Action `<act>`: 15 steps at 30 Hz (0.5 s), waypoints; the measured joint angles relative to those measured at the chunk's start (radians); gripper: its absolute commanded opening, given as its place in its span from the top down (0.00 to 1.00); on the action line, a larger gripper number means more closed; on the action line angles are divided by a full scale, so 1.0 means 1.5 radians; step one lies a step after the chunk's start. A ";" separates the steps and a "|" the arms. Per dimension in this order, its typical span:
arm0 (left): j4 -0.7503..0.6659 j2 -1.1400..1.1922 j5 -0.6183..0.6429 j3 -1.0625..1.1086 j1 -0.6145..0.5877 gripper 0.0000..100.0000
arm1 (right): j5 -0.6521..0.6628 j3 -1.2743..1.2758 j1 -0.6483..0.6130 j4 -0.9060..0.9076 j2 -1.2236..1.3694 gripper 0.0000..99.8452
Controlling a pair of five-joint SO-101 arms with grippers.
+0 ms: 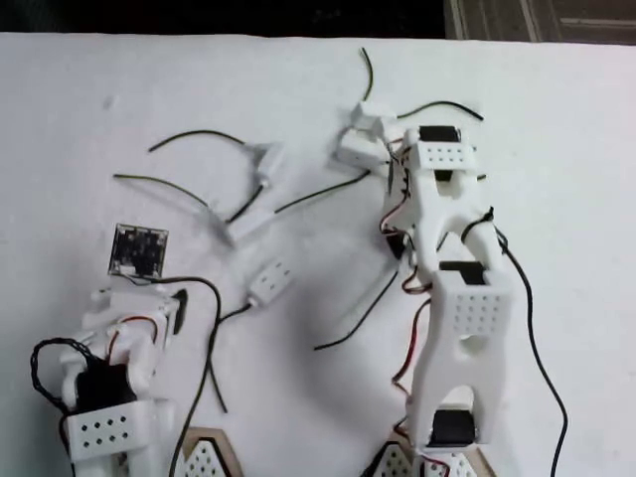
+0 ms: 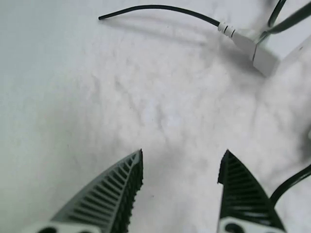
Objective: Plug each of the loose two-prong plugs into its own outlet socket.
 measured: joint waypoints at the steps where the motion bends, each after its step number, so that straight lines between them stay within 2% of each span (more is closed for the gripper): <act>1: 0.000 0.000 0.000 0.000 0.000 0.74 | 0.000 0.029 -0.007 0.000 -0.028 0.98; 8: 0.000 0.000 0.000 0.000 0.000 0.74 | 0.029 0.253 -0.036 -0.006 -0.242 0.98; 15: 0.000 0.000 0.000 0.000 0.000 0.74 | 0.035 0.460 -0.039 -0.122 -0.346 0.98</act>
